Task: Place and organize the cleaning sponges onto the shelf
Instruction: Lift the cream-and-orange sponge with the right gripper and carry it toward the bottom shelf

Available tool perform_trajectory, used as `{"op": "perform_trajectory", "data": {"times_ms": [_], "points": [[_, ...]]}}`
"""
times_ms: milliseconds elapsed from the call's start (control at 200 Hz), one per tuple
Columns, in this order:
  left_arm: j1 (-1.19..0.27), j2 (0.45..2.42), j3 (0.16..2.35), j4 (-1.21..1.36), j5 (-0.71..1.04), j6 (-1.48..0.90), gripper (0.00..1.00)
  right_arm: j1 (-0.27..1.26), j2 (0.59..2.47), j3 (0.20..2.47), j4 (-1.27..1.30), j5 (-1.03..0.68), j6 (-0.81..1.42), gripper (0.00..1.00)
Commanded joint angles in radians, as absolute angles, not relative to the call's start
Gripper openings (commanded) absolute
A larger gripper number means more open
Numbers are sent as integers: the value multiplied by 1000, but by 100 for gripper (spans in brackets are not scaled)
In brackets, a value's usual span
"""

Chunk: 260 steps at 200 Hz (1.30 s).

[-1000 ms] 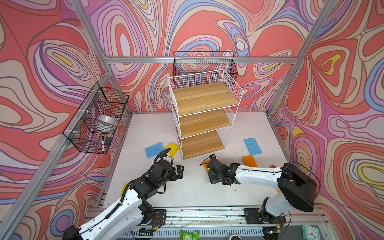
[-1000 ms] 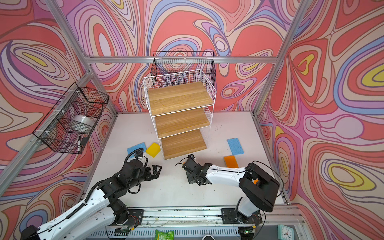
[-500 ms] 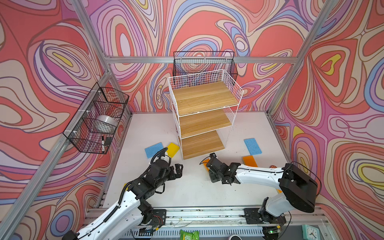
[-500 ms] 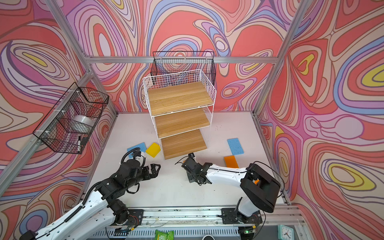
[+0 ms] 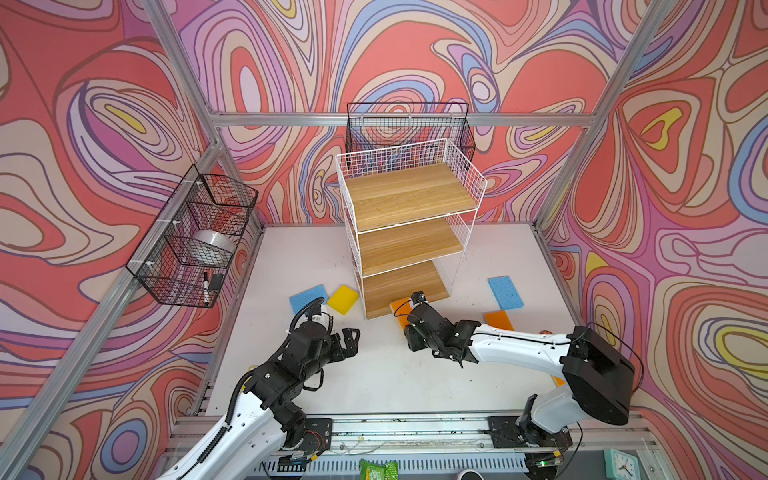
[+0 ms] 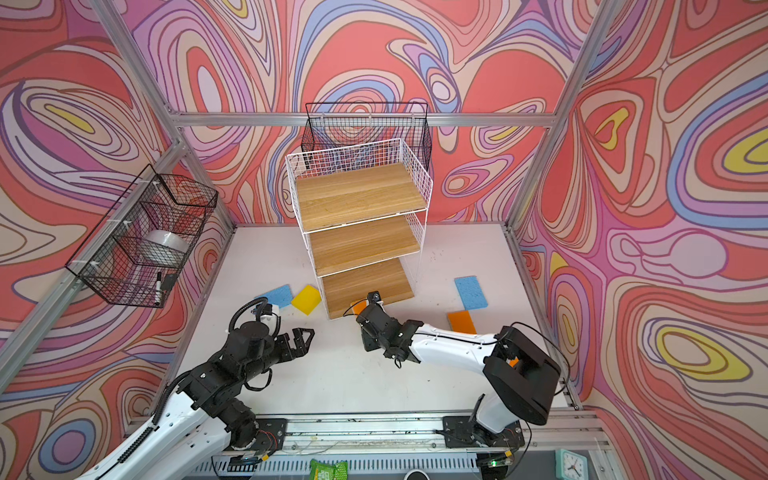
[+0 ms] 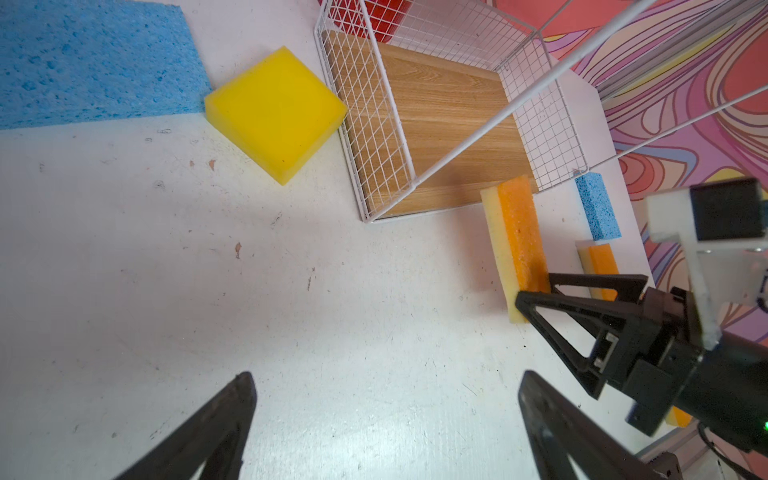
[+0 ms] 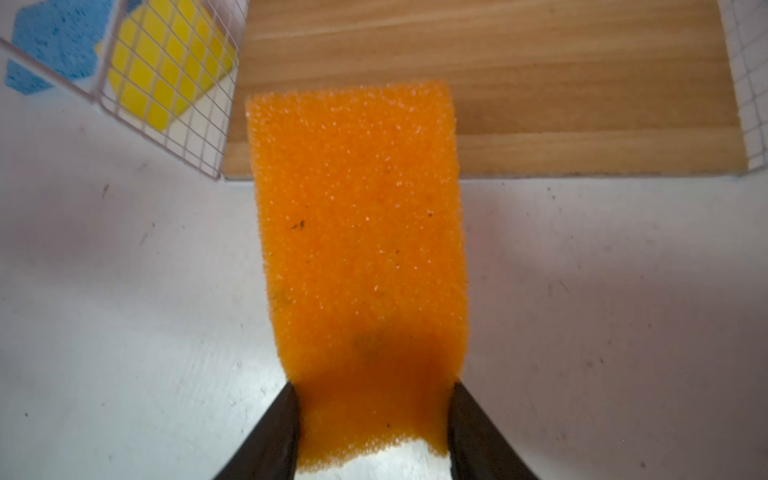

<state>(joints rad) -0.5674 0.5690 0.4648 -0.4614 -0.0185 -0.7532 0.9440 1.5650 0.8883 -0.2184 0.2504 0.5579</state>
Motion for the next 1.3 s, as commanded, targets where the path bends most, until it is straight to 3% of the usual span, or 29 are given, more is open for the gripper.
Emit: {"op": "perform_trajectory", "data": {"times_ms": [0,651,1297], "points": [[-557,546,479,-527,-22,-762,100,947,1625,932,-155,281,547,56],[-555,533,430,-499,-18,-779,100,890,1865,1111,-67,260,539,59],[-549,535,431,-504,-17,-762,100,891,1957,1184,17,248,535,60]]}}
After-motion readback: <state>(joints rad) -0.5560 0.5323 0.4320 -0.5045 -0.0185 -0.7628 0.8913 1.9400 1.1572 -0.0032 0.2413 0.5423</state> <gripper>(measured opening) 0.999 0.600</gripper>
